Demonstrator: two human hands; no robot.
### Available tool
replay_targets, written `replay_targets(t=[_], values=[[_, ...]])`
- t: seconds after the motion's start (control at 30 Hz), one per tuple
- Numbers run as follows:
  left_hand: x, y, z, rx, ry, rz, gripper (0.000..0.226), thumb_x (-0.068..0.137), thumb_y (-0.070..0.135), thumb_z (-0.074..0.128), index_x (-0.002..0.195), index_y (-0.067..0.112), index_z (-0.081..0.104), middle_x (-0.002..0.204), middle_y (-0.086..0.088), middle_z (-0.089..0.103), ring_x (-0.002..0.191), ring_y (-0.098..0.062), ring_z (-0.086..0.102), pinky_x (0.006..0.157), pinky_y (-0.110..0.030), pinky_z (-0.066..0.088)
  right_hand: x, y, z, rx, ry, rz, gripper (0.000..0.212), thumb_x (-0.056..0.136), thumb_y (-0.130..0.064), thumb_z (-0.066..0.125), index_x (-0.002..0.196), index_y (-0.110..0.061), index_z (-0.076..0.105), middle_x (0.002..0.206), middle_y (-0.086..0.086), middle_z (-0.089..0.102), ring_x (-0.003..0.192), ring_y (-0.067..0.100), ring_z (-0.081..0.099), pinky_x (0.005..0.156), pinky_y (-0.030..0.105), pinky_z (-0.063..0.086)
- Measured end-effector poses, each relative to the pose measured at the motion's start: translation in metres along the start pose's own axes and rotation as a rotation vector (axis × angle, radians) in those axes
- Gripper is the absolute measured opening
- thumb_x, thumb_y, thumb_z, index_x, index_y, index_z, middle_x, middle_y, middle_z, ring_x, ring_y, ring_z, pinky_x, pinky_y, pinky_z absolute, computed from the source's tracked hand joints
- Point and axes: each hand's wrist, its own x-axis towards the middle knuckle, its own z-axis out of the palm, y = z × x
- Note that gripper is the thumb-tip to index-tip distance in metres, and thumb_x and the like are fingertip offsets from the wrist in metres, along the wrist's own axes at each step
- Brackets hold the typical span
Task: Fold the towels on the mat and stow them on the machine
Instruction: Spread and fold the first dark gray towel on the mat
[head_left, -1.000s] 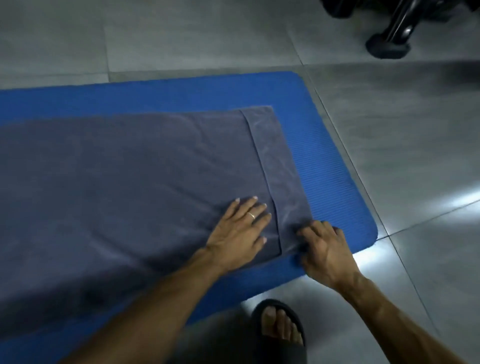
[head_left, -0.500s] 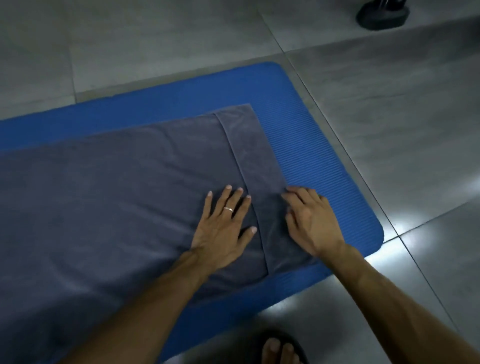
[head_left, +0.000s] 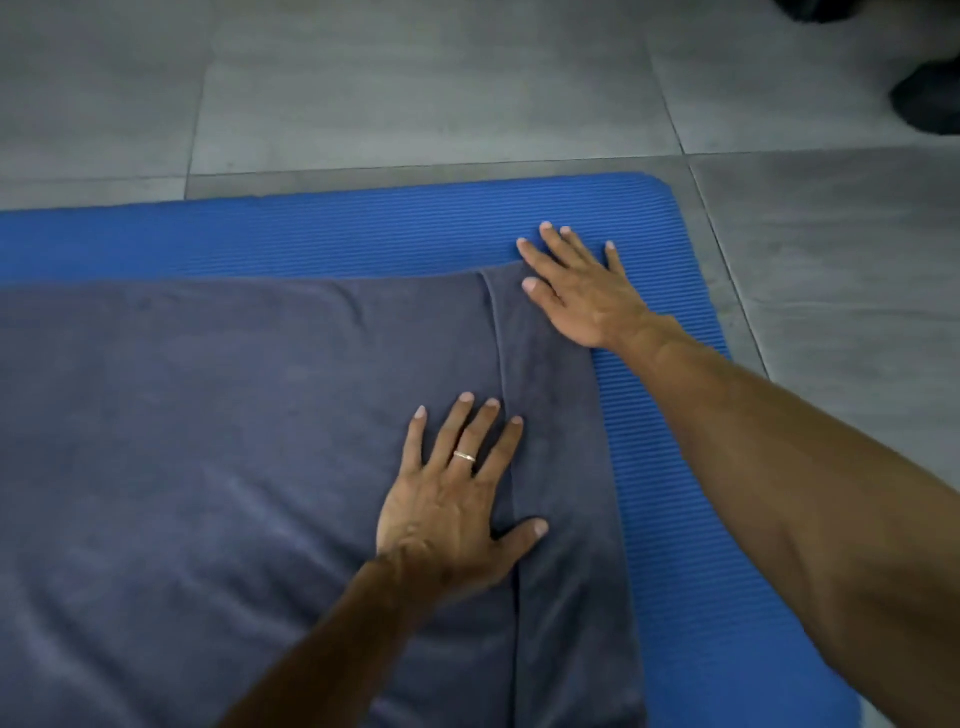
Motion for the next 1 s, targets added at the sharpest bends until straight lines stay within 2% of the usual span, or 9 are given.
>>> replay_targets(t=[0.13,0.23,0.37,0.47,0.57,0.7,0.8,0.87,1.0], values=[[0.000,0.005,-0.004,-0.073,0.140,-0.035,0.078,0.083,0.066,0.044,0.144,0.018,0.042,0.150,-0.010,0.037,0.143,-0.030,0.027,0.113,-0.059,0.022,-0.030,0.013,-0.010,0.144,0.196,0.011,0.052,0.101,-0.017,0.039,0.152,-0.021,0.029,0.158,0.008,0.024,0.139,0.031,0.034,0.109,0.050,0.034],[0.009,0.039,-0.007,-0.060,0.265,0.066,0.054,0.087,0.049,0.046,0.134,0.023,0.056,0.112,-0.008,0.061,0.100,-0.028,0.057,0.086,-0.042,0.044,-0.065,0.028,-0.001,0.144,0.229,-0.005,0.051,0.095,-0.006,0.044,0.145,-0.017,0.041,0.142,0.009,0.045,0.125,0.033,0.046,0.100,0.050,0.040],[0.015,0.075,-0.002,-0.034,0.098,0.360,0.034,0.085,0.040,0.065,0.117,0.030,0.066,0.084,-0.002,0.064,0.074,-0.021,0.062,0.061,-0.030,0.051,-0.107,0.034,0.010,0.191,0.181,-0.018,0.055,0.094,-0.006,0.047,0.147,-0.020,0.040,0.142,0.005,0.044,0.128,0.027,0.044,0.101,0.048,0.040],[0.017,0.071,-0.015,-0.075,0.004,0.393,0.023,0.091,0.039,0.051,0.092,0.022,0.067,0.079,0.000,0.066,0.071,-0.021,0.065,0.055,-0.029,0.050,-0.120,0.031,0.011,0.177,0.123,0.002,0.060,0.093,-0.006,0.050,0.148,-0.025,0.037,0.148,0.005,0.037,0.132,0.027,0.039,0.104,0.049,0.037],[0.012,0.066,-0.034,-0.329,-0.094,0.071,0.042,0.091,0.059,0.040,0.081,0.023,0.059,0.077,0.007,0.064,0.076,-0.012,0.062,0.066,-0.029,0.048,-0.119,0.023,0.007,0.176,0.123,0.031,0.072,0.085,-0.002,0.056,0.149,-0.026,0.034,0.159,0.004,0.018,0.136,0.029,0.034,0.106,0.051,0.036],[0.000,0.056,-0.045,-0.796,-0.053,-0.447,0.042,0.065,0.063,0.072,0.066,0.023,0.059,0.058,0.010,0.060,0.060,-0.005,0.058,0.061,-0.028,0.050,-0.108,0.001,0.003,0.122,0.090,-0.048,0.076,0.082,-0.001,0.059,0.149,-0.027,0.035,0.163,0.000,0.004,0.130,0.030,0.039,0.104,0.047,0.040],[-0.012,0.042,-0.046,-0.842,-0.060,-0.604,0.037,0.058,0.033,0.085,0.076,0.025,0.054,0.068,0.011,0.057,0.063,-0.004,0.052,0.055,-0.019,0.041,-0.093,-0.019,-0.004,0.167,0.136,-0.118,0.038,0.088,-0.010,0.059,0.124,-0.020,0.060,0.154,0.000,0.032,0.122,0.028,0.050,0.097,0.045,0.046],[-0.024,0.031,-0.047,-0.888,-0.091,-0.637,0.044,0.060,0.014,0.080,0.087,0.029,0.048,0.079,0.010,0.058,0.071,-0.005,0.055,0.058,-0.016,0.043,-0.084,-0.032,-0.012,0.205,0.144,-0.115,0.012,0.089,-0.016,0.060,0.100,-0.019,0.064,0.123,-0.003,0.058,0.106,0.024,0.058,0.088,0.042,0.049],[-0.061,-0.002,-0.054,-0.959,-0.103,-0.678,0.060,0.060,0.010,0.070,0.107,0.033,0.042,0.082,0.006,0.062,0.081,-0.013,0.063,0.075,-0.031,0.054,-0.068,-0.062,-0.030,0.196,0.133,-0.112,0.006,0.086,-0.022,0.063,0.092,-0.021,0.064,0.099,-0.003,0.067,0.092,0.021,0.061,0.080,0.040,0.051]])
